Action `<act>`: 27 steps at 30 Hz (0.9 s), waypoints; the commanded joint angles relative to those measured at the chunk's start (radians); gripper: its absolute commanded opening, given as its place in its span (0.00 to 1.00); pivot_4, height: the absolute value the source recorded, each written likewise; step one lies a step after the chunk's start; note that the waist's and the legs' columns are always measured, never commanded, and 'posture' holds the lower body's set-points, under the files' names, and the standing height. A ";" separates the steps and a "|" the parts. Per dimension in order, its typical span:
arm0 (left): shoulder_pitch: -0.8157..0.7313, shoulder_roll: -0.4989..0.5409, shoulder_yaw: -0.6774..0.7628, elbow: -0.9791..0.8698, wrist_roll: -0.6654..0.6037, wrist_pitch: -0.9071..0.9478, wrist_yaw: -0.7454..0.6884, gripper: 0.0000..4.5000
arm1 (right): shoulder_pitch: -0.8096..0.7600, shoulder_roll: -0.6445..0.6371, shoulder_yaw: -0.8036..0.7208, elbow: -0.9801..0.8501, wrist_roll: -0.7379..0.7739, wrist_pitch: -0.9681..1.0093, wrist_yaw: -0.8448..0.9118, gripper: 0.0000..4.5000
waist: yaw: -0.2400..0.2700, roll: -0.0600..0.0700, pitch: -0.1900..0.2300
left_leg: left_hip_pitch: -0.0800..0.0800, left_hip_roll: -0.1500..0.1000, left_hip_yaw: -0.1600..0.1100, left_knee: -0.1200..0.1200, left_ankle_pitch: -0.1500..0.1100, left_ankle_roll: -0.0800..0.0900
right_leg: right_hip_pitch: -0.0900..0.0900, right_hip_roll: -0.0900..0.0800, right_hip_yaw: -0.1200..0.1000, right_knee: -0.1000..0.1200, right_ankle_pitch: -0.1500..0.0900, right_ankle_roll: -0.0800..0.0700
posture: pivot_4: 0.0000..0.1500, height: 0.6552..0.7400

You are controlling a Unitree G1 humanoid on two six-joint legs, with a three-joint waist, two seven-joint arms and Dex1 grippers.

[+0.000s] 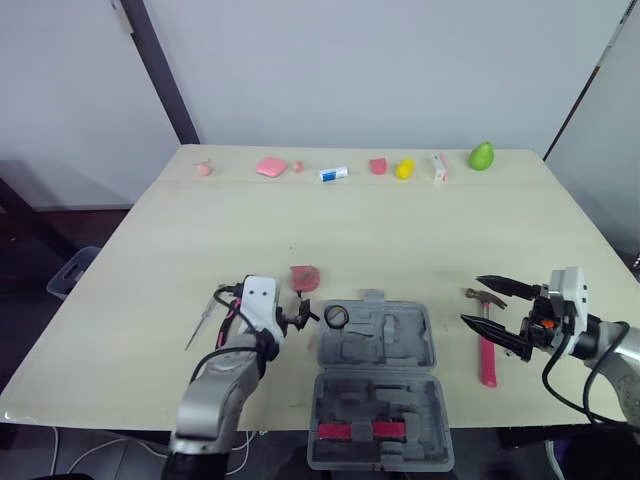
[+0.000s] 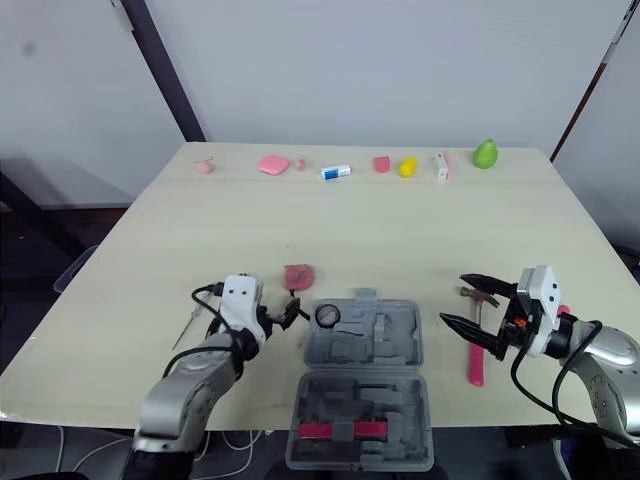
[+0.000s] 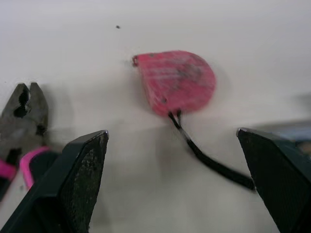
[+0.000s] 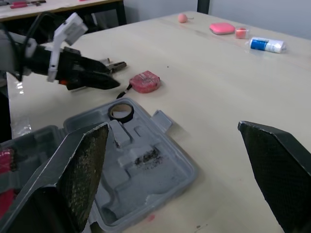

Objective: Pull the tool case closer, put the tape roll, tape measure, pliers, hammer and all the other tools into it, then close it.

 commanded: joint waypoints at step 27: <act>-0.067 -0.067 -0.033 0.152 0.115 -0.026 0.002 0.89 | -0.035 -0.015 -0.002 -0.051 -0.023 0.010 -0.060 1.00 | -0.002 0.001 0.000 | 0.000 0.000 -0.001 0.003 0.000 0.000 | 0.002 -0.001 -0.001 0.000 0.001 0.001 | 1.00 1.00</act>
